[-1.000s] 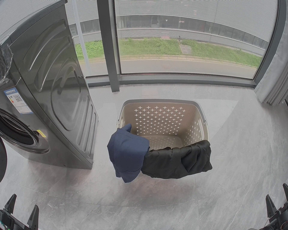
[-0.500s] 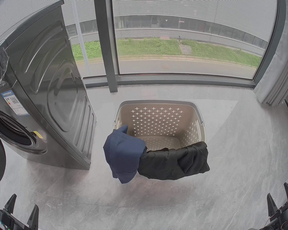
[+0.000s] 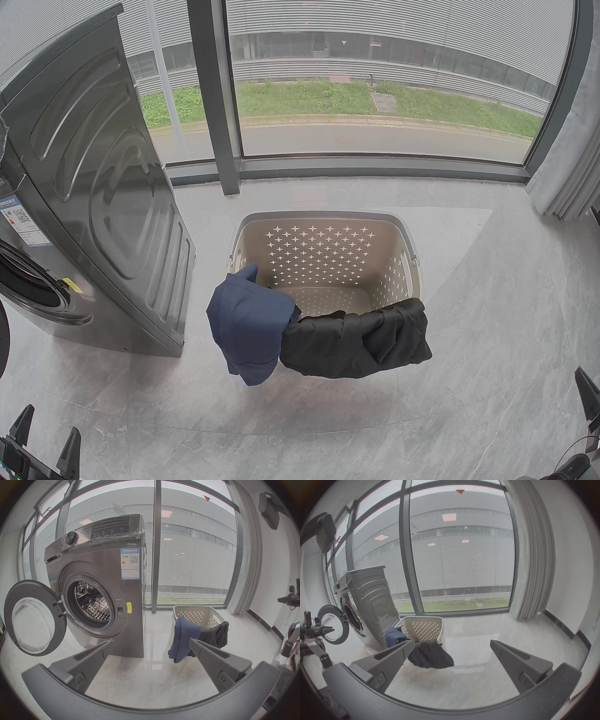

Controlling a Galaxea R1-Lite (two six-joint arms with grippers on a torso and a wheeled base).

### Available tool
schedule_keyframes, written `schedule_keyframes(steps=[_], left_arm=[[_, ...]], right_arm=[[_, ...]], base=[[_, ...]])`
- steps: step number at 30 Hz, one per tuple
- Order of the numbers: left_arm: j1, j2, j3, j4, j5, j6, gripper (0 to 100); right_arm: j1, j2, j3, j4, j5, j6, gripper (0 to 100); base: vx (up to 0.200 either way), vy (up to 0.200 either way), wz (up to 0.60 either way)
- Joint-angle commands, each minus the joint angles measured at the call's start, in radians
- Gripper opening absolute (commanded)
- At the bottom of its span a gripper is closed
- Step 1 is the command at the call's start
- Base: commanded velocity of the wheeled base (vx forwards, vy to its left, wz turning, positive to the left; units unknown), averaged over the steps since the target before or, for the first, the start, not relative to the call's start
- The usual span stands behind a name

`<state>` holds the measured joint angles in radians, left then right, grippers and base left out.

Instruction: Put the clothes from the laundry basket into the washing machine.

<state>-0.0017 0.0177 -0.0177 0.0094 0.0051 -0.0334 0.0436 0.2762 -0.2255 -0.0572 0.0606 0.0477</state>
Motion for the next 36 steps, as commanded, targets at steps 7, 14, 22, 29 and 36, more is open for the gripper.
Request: schedule_keyframes(steps=[7, 14, 22, 29, 36], left_arm=[[0.0, -0.01, 0.012, 0.0, 0.001, -0.003, 100], [0.0, -0.01, 0.012, 0.0, 0.001, -0.003, 100], [0.0, -0.01, 0.012, 0.0, 0.001, -0.002, 100], [0.0, -0.01, 0.012, 0.0, 0.001, -0.003, 100], [0.0, -0.01, 0.012, 0.0, 0.001, -0.003, 100]], right_arm=[[0.121, 0.765, 0.048, -0.343, 0.028, 0.063, 100], [0.16, 0.885, 0.038, -0.372, 0.03, 0.066, 100], [0.199, 1.061, 0.035, -0.538, 0.027, 0.075, 100], [0.245, 1.275, 0.031, -0.747, 0.019, 0.115, 100], [0.279, 1.422, 0.014, -0.869, -0.016, 0.118, 100]], base=[[0.0, 0.0, 0.0], [0.0, 0.0, 0.0], [0.0, 0.0, 0.0], [0.0, 0.0, 0.0], [0.0, 0.0, 0.0]])
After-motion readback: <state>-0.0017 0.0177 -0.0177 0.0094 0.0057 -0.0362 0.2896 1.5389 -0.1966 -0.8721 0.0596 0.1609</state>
